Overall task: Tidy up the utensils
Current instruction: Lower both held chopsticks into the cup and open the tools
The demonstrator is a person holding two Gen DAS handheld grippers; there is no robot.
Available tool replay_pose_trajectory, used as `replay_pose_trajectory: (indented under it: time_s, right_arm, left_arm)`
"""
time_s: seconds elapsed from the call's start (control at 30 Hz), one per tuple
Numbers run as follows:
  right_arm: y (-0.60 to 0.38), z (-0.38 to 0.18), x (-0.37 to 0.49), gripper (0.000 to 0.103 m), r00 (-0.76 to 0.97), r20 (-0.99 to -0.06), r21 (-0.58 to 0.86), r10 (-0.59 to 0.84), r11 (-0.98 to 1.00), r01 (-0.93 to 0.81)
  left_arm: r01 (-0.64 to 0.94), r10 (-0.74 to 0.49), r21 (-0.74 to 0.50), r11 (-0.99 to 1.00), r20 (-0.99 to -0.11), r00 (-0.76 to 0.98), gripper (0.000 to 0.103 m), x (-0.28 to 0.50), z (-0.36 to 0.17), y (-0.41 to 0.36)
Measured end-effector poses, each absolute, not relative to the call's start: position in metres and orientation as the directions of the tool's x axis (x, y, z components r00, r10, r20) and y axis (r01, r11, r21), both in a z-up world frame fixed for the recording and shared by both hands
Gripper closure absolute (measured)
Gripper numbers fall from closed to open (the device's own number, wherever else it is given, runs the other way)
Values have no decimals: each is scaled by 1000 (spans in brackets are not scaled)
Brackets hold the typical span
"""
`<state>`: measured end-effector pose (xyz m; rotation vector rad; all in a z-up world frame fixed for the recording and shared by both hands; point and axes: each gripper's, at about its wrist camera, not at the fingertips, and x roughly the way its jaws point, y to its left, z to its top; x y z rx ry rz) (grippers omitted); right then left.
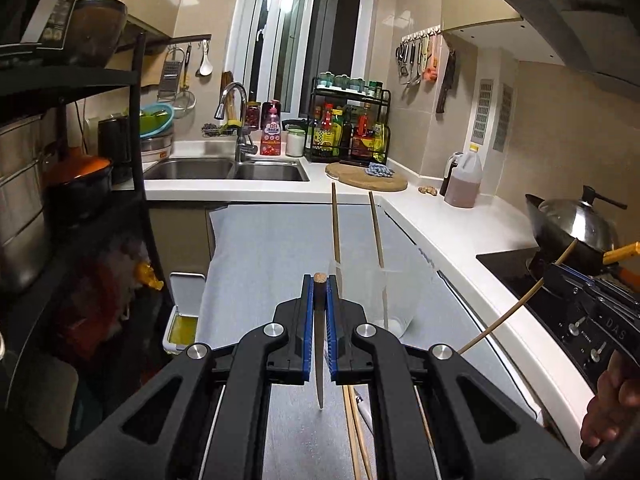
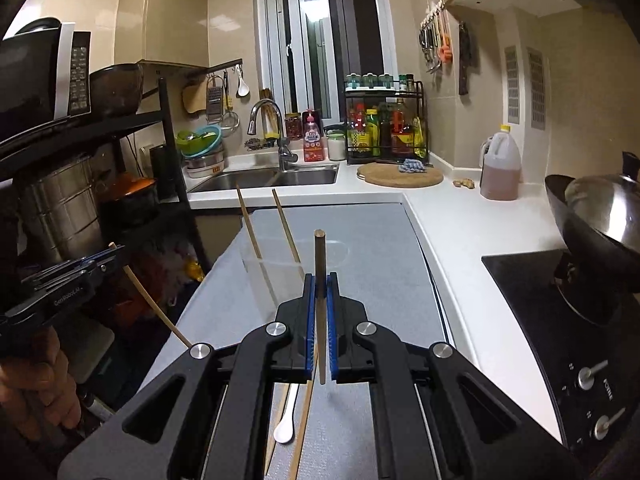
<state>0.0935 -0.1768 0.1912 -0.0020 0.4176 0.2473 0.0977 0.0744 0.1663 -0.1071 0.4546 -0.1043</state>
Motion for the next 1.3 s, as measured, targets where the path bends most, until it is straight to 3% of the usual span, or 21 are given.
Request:
replay_pose_trajectory:
  time_s: [0.33, 0.67, 0.77, 1.1, 1.17, 1.2, 1.27, 1.3]
  right_arm:
    - [-182, 254, 123, 97, 903, -327, 58, 277, 960, -274]
    - [-187, 293, 160, 97, 924, -233, 95, 302, 953, -287]
    - [-184, 276, 176, 97, 918, -241, 105, 315, 949, -298]
    - [-174, 194, 224, 97, 864, -399, 102, 307, 951, -292]
    - [-173, 185, 228, 93, 848, -435, 94, 303, 952, -292]
    - [-171, 183, 228, 82, 842, -452, 83, 294, 954, -289]
    - [-172, 182, 223, 68, 849, -454, 65, 271, 960, -272]
    - [-174, 183, 219, 67, 851, -450, 68, 271, 961, -270]
  left_arm:
    - [123, -168, -134, 983, -408, 898, 97, 132, 219, 75]
    - [174, -200, -112, 978, -294, 935, 97, 168, 288, 47]
    - [167, -190, -101, 981, -286, 939, 97, 183, 279, 38]
    - [158, -156, -32, 987, -435, 887, 97, 230, 196, 2]
    - [155, -147, -20, 988, -457, 877, 96, 231, 188, 0]
    - [156, -147, -20, 988, -468, 871, 94, 231, 186, 0]
    - [162, -153, -21, 987, -474, 867, 74, 225, 185, 1]
    - [160, -150, -17, 987, -466, 872, 74, 221, 187, 3]
